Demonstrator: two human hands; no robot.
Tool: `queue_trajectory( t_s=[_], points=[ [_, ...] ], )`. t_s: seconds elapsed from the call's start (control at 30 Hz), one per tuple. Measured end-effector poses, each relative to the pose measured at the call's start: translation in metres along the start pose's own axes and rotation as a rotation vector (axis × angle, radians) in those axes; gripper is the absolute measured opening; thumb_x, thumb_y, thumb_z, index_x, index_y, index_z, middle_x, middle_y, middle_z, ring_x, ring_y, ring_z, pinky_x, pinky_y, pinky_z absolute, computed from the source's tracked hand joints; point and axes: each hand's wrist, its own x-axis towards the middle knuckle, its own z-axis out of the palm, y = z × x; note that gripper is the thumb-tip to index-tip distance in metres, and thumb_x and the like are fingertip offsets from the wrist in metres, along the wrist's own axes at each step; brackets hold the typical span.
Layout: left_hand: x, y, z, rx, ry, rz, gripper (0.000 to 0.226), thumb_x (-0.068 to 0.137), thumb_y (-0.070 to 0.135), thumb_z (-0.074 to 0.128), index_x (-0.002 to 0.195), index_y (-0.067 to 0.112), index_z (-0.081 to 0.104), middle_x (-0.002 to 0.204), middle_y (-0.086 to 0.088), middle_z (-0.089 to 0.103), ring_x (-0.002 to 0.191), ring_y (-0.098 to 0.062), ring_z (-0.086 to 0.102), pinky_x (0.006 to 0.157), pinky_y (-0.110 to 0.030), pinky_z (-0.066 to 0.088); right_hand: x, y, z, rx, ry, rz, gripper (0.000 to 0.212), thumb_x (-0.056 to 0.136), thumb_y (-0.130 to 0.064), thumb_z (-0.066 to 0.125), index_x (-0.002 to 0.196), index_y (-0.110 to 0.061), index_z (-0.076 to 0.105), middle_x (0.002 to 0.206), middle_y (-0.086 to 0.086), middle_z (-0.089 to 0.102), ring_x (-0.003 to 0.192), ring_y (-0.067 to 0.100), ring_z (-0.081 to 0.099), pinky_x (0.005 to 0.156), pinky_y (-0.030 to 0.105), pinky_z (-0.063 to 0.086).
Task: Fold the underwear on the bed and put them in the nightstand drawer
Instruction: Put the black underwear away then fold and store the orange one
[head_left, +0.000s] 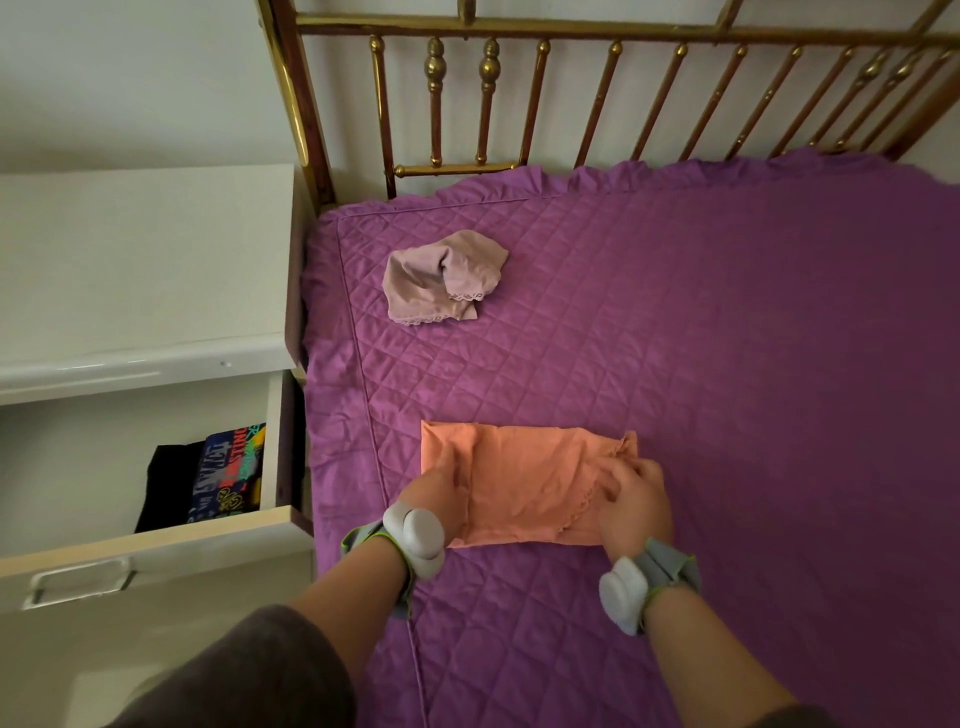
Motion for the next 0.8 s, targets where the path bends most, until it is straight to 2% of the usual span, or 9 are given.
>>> queue_trajectory(
  t_s=[0.07, 0.13, 0.2, 0.27, 0.37, 0.5, 0.6, 0.7, 0.8],
  points=[
    [-0.003, -0.010, -0.011, -0.043, -0.067, 0.144, 0.043, 0.098, 0.016, 0.037, 0.139, 0.003, 0.040, 0.135, -0.014, 0.051, 0.125, -0.046, 0.040, 0.110, -0.067, 0.014, -0.001, -0.007, 0.004, -0.064, 0.014, -0.101, 0.038, 0.084, 0.002, 0.054, 0.117, -0.015, 0.063, 0.130, -0.003, 0.042, 0.114, 0.004, 0.052, 0.079, 0.018, 0.043],
    [-0.008, -0.011, -0.009, -0.166, -0.152, 0.016, 0.047, 0.097, 0.018, 0.040, 0.142, 0.004, 0.036, 0.131, -0.015, 0.054, 0.123, -0.045, 0.044, 0.108, -0.060, 0.027, -0.002, -0.018, 0.009, -0.083, -0.003, -0.175, 0.043, 0.083, 0.001, 0.055, 0.122, -0.017, 0.060, 0.127, -0.004, 0.045, 0.107, 0.007, 0.056, 0.078, 0.021, 0.047],
    [-0.015, -0.006, -0.007, -0.830, -0.086, -0.142, 0.053, 0.097, 0.020, 0.040, 0.147, 0.011, 0.024, 0.127, -0.019, 0.058, 0.115, -0.040, 0.054, 0.089, -0.038, 0.045, -0.004, -0.029, 0.016, -0.102, -0.080, -0.233, 0.048, 0.081, -0.001, 0.057, 0.126, -0.018, 0.057, 0.123, -0.004, 0.046, 0.097, 0.013, 0.059, 0.078, 0.025, 0.051],
    [-0.016, -0.008, -0.007, -1.180, 0.005, -0.228, 0.060, 0.096, 0.022, 0.042, 0.149, 0.014, 0.015, 0.124, -0.021, 0.060, 0.107, -0.037, 0.061, 0.082, -0.036, 0.050, -0.008, -0.036, 0.024, -0.119, -0.172, -0.265, 0.051, 0.081, -0.005, 0.059, 0.130, -0.020, 0.054, 0.125, -0.005, 0.044, 0.089, 0.009, 0.056, 0.078, 0.023, 0.050],
    [-0.015, -0.006, -0.005, -1.158, -0.047, -0.193, 0.073, 0.094, 0.031, 0.048, 0.151, 0.019, 0.002, 0.125, -0.017, 0.059, 0.109, -0.032, 0.059, 0.092, -0.035, 0.046, -0.012, -0.038, 0.037, -0.130, -0.271, -0.287, 0.057, 0.081, -0.009, 0.061, 0.135, -0.019, 0.048, 0.130, -0.006, 0.042, 0.083, 0.003, 0.050, 0.075, 0.015, 0.045],
    [-0.013, -0.006, -0.003, -1.083, -0.054, -0.185, 0.084, 0.091, 0.031, 0.053, 0.151, 0.019, -0.004, 0.126, -0.013, 0.058, 0.110, -0.028, 0.059, 0.090, -0.033, 0.046, -0.013, -0.034, 0.045, -0.140, -0.380, -0.276, 0.062, 0.083, -0.012, 0.060, 0.141, -0.016, 0.039, 0.136, -0.005, 0.037, 0.092, 0.002, 0.049, 0.070, 0.000, 0.036],
    [-0.013, -0.005, -0.001, -1.082, -0.026, -0.212, 0.077, 0.090, 0.021, 0.050, 0.151, 0.021, 0.002, 0.123, -0.014, 0.060, 0.107, -0.032, 0.059, 0.089, -0.036, 0.047, -0.011, -0.033, 0.045, -0.074, -0.427, -0.249, 0.058, 0.089, -0.020, 0.057, 0.143, -0.020, 0.035, 0.142, -0.005, 0.034, 0.098, 0.001, 0.048, 0.082, 0.012, 0.041],
    [-0.013, -0.006, 0.003, -1.185, 0.039, -0.233, 0.070, 0.087, 0.021, 0.050, 0.149, 0.023, 0.016, 0.116, -0.014, 0.063, 0.104, -0.032, 0.060, 0.085, -0.034, 0.047, -0.009, -0.031, 0.043, 0.143, -0.434, -0.179, 0.053, 0.097, -0.020, 0.043, 0.143, -0.041, 0.027, 0.142, -0.005, 0.044, 0.094, 0.013, 0.061, 0.088, 0.031, 0.053],
    [-0.016, -0.005, 0.001, -1.238, 0.160, -0.248, 0.066, 0.084, 0.021, 0.053, 0.145, 0.025, 0.029, 0.108, -0.011, 0.066, 0.101, -0.030, 0.061, 0.080, -0.032, 0.046, -0.008, -0.025, 0.045, 0.217, -0.407, -0.144, 0.056, 0.098, -0.016, 0.039, 0.140, -0.049, 0.023, 0.143, -0.009, 0.045, 0.102, 0.014, 0.058, 0.094, 0.040, 0.051]
  ],
)
